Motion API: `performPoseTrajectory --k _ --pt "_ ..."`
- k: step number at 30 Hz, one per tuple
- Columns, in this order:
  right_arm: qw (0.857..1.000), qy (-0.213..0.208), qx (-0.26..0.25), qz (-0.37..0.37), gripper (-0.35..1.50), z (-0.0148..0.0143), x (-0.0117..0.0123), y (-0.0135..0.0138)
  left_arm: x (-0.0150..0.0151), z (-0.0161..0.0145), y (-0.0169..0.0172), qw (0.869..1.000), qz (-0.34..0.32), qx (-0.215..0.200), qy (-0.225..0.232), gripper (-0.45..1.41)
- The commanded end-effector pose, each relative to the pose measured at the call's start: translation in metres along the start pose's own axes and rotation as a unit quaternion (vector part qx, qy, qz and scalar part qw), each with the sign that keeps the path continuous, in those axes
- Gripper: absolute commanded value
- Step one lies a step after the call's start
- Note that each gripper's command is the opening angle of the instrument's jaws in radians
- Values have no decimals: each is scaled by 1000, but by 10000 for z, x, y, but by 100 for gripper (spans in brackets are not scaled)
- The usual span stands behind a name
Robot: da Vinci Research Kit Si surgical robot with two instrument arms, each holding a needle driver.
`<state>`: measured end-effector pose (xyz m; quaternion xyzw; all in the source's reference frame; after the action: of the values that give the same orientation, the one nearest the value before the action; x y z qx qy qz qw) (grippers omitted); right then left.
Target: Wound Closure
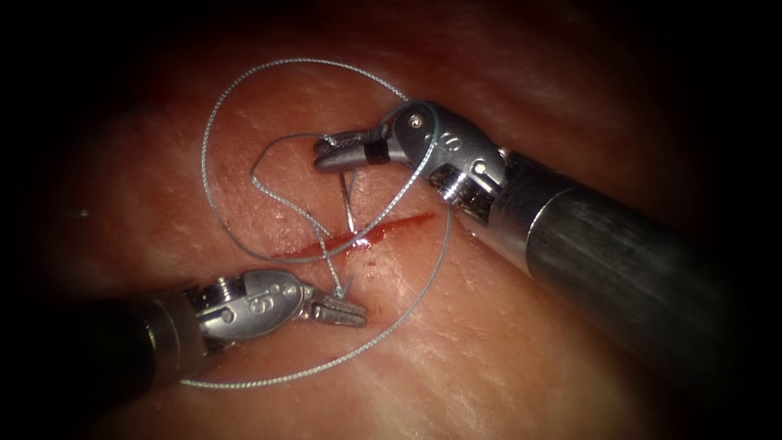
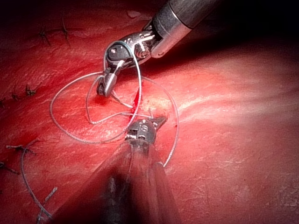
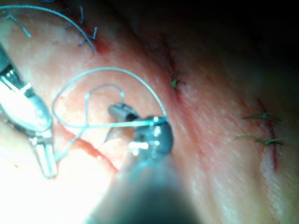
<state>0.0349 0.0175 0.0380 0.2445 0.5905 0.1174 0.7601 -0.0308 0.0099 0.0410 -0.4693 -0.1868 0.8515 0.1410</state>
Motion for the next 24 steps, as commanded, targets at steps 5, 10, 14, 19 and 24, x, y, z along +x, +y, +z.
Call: performPoseTrajectory --k 5,10,14,19,24 --pt "999 -8 26 -18 -35 7 6 10 -3 2 -5 1000 1 2 -1 -37" --pt "997 -1 53 -64 -35 12 9 11 -4 1 -5 1000 1 2 -1 -37" --pt "987 2 63 -150 -35 10 12 16 -4 1 -5 1000 1 2 -1 -37" --pt "976 2 59 -210 -35 6 13 26 -4 1 -5 1000 1 2 -1 -37" --pt "972 1 56 -230 -35 5 12 30 -5 -1 -5 1000 2 1 -1 -38"
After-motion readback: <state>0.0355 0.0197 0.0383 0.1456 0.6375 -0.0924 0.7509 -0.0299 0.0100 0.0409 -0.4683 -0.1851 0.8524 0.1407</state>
